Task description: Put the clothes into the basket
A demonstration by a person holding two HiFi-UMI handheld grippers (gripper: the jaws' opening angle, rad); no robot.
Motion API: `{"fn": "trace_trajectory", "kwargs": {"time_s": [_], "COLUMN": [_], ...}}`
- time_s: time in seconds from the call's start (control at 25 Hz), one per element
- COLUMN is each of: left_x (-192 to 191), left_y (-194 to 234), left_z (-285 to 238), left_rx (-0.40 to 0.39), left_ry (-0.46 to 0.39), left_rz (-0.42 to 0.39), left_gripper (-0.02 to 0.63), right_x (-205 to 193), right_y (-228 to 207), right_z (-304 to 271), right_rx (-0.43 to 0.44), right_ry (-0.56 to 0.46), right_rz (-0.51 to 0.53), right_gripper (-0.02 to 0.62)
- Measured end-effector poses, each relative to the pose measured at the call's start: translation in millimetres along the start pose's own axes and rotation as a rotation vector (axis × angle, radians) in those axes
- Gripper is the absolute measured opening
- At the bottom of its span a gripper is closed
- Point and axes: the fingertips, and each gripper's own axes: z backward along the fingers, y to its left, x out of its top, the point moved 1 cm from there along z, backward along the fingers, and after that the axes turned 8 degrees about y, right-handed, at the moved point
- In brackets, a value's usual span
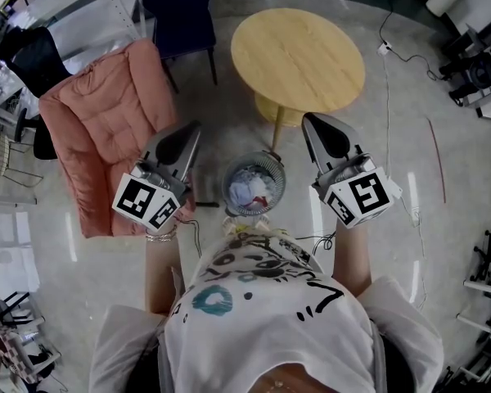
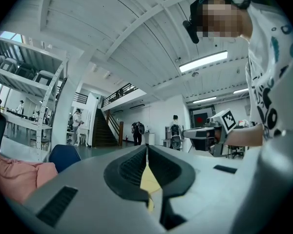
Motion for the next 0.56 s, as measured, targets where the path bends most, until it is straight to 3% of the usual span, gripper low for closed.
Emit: {"fn": "trace_trajectory", "kwargs": {"time_s": [0.56], "left_x": [-7.6], "left_y": [-9.0], "left_z": [5.4], "left_rx": [0.008], "left_ry": [0.006], "left_rz": [0.003], "left_gripper": [0.023], "right_x": [-3.7], "right_y": [5.1], "right_z": [9.7], "right_rx": [-0.003], "right_ry": [-0.008], "right_rz": [-0.015], "right_gripper": [0.026]}}
